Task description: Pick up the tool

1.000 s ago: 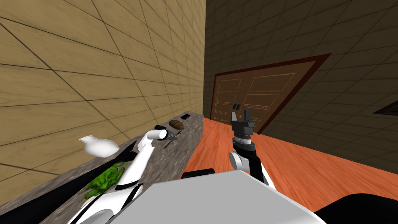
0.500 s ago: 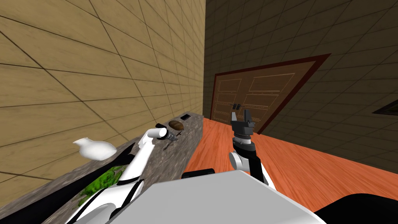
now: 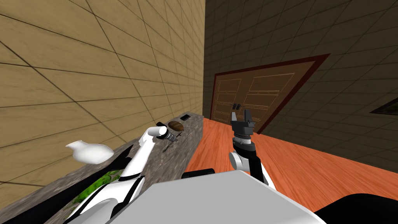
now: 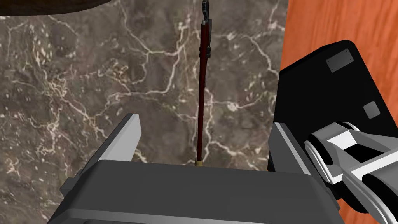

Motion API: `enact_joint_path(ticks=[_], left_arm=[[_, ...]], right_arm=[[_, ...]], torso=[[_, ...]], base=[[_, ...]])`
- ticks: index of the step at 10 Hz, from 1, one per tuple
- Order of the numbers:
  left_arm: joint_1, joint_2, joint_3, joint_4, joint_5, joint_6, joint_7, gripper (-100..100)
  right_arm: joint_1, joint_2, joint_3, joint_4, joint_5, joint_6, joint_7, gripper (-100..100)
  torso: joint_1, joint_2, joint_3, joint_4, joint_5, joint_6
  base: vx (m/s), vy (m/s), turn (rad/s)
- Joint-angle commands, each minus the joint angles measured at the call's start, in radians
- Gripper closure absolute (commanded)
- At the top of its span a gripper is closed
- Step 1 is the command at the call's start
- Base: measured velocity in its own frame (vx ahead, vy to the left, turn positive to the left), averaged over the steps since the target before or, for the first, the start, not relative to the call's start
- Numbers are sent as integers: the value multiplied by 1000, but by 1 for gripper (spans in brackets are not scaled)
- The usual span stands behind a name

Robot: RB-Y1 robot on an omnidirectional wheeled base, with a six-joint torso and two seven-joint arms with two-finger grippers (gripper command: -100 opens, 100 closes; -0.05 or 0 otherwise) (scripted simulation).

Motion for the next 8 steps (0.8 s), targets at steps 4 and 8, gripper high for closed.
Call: enact_joint_path(ticks=[4,8], left_arm=[[6,-12,-1,39,-12,-37,-21,-100],[9,-14,0,47,-15,-46,-27,100]], right_arm=[[0,0,0,0,0,0,0,0],[0,0,0,0,0,0,0,0]], torso=[[-2,1,1,0,0,0],[-2,2,1,0,0,0]], base=[[10,-4,-3],[5,-9,-1]])
